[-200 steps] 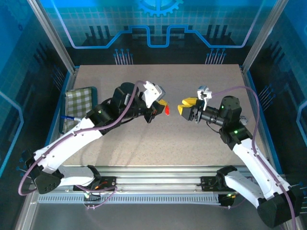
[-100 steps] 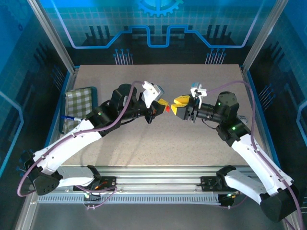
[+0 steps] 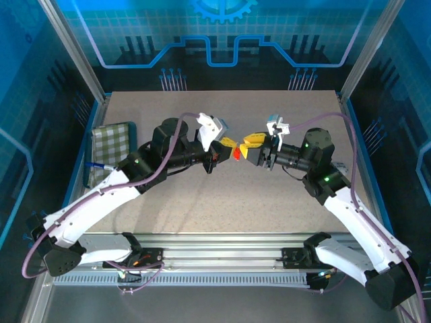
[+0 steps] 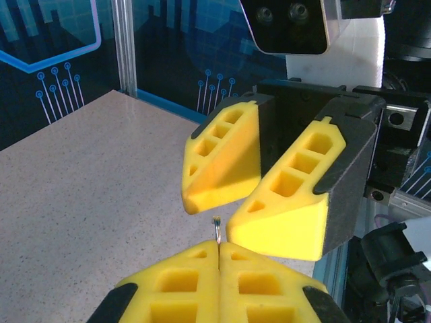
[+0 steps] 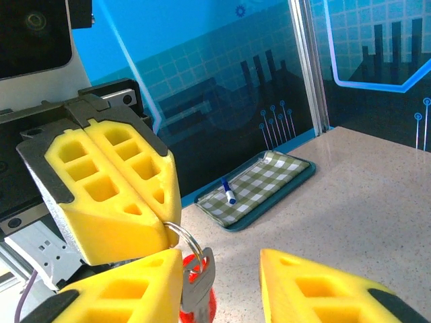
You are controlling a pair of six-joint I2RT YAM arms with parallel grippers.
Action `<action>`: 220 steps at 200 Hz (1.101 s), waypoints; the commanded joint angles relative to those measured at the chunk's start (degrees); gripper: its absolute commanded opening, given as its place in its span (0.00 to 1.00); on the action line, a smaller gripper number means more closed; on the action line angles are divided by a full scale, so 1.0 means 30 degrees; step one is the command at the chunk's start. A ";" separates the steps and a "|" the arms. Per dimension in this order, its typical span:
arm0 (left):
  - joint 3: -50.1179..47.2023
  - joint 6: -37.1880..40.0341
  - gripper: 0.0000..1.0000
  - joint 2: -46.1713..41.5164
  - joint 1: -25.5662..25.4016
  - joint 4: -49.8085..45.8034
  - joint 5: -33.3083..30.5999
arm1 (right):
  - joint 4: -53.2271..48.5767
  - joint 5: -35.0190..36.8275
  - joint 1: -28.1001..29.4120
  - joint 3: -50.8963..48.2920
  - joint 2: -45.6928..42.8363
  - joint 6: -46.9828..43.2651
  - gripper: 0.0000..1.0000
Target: Remove the keys from the keyring
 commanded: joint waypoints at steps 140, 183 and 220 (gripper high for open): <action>-0.0094 -0.0977 0.00 -0.0679 -0.0227 0.0864 0.1307 | 0.2446 -0.1855 0.0448 0.0027 -0.0043 0.0858 0.32; -0.0004 -0.1560 0.00 -0.0782 0.0044 0.0989 0.2260 | 0.5011 -0.2915 -0.0382 -0.0944 -0.0378 0.2871 0.46; -0.0044 -0.3437 0.00 -0.0664 0.1324 0.1840 0.4846 | 1.2149 -0.5340 -0.2835 -0.2169 0.0508 0.9018 0.56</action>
